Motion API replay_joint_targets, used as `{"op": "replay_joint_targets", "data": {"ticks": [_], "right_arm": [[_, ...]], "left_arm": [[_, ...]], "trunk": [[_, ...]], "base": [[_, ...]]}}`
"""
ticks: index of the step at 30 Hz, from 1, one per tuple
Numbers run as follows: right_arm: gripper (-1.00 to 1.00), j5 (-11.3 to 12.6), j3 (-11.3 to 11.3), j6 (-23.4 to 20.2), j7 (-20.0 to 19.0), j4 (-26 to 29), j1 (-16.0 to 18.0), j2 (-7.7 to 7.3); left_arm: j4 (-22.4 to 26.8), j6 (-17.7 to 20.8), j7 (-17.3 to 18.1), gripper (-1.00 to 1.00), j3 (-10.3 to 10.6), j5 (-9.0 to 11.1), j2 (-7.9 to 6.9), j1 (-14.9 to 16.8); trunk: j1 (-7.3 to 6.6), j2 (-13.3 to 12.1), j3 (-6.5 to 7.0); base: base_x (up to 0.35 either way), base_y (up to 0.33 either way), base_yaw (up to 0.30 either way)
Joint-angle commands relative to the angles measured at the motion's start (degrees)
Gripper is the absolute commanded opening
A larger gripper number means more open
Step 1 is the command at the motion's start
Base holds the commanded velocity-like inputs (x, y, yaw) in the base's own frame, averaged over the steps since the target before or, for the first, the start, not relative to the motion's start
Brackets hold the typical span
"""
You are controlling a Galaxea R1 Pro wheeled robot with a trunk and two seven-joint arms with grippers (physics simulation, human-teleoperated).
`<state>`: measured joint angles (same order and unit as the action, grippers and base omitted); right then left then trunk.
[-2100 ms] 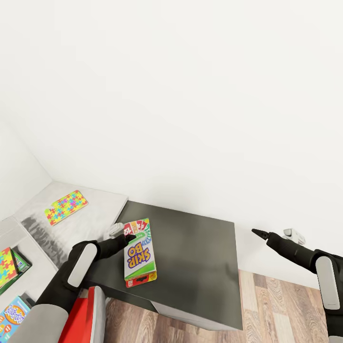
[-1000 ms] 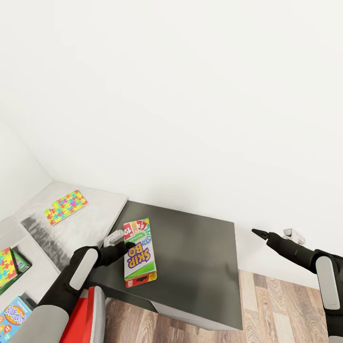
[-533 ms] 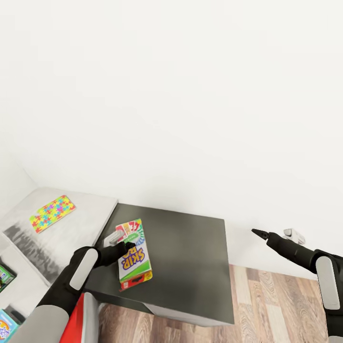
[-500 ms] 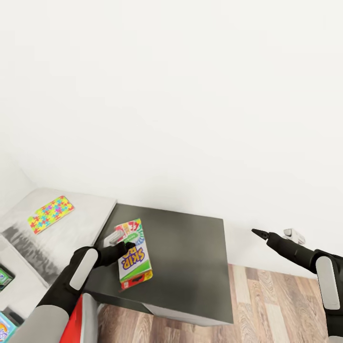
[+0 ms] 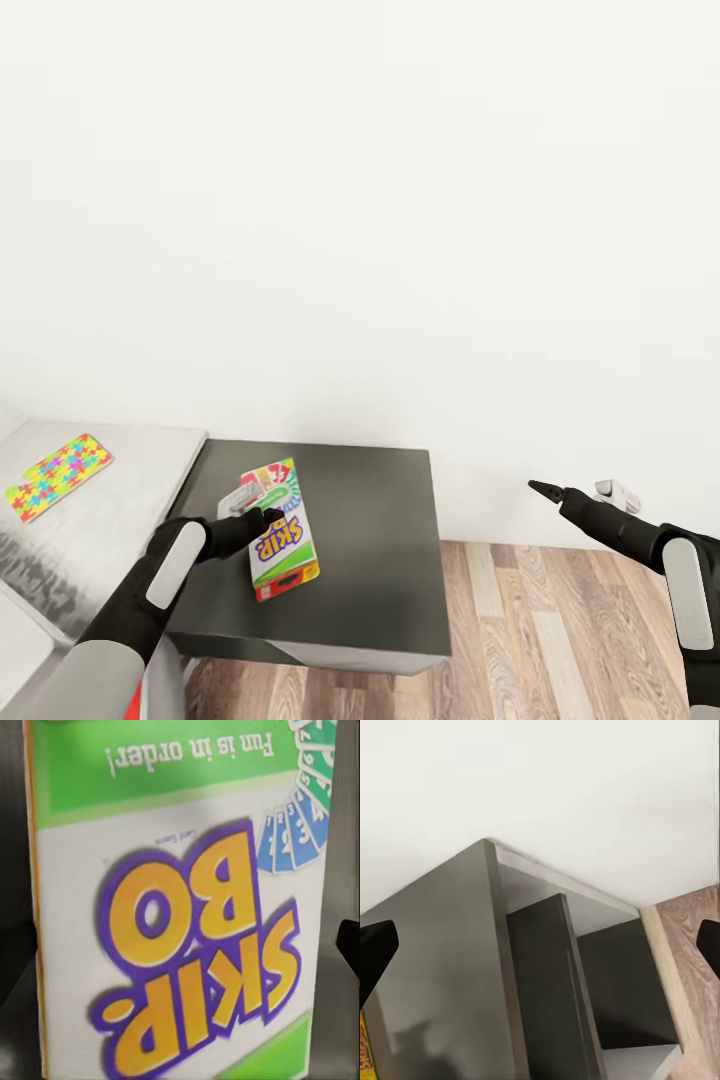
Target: Put all the toys in the child's room - the three board games (two on the bed and one on the table), the two jigsaw puzzles on the table, and the tennis ball on the table - inside the toy box on the table in the child's room.
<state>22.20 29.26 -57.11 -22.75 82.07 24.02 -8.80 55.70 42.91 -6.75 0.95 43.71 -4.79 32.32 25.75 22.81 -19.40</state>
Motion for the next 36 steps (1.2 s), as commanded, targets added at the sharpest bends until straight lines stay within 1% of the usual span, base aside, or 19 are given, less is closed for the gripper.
{"op": "replay_joint_targets", "data": {"ticks": [1,21,26,36], "right_arm": [[1.00,-0.5,0.1,-0.3,-0.6,0.0,0.1,0.01],[1.00,-0.5,0.1,-0.3,-0.6,0.0,0.1,0.01],[1.00,-0.5,0.1,-0.2,-0.6,0.0,0.1,0.01],[1.00,-0.5,0.1,-0.3,-0.6,0.0,0.1,0.01]], "left_arm": [[0.1,0.2,-0.5,1.00,0.1,0.7,-0.04,0.0],[0.1,0.2,-0.5,1.00,0.1,0.7,-0.04,0.0],[0.1,0.2,-0.5,1.00,0.2,0.7,-0.04,0.0],[0.2,0.2,-0.5,1.00,0.2,0.7,-0.04,0.0]], "trunk": [[0.03,0.1,-0.10],[0.03,0.1,-0.10],[0.03,0.1,-0.10],[0.03,0.1,-0.10]], "base": [[0.000,0.000,-0.084],[0.000,0.000,-0.039],[0.000,0.000,-0.179],[0.000,0.000,-0.248]]}}
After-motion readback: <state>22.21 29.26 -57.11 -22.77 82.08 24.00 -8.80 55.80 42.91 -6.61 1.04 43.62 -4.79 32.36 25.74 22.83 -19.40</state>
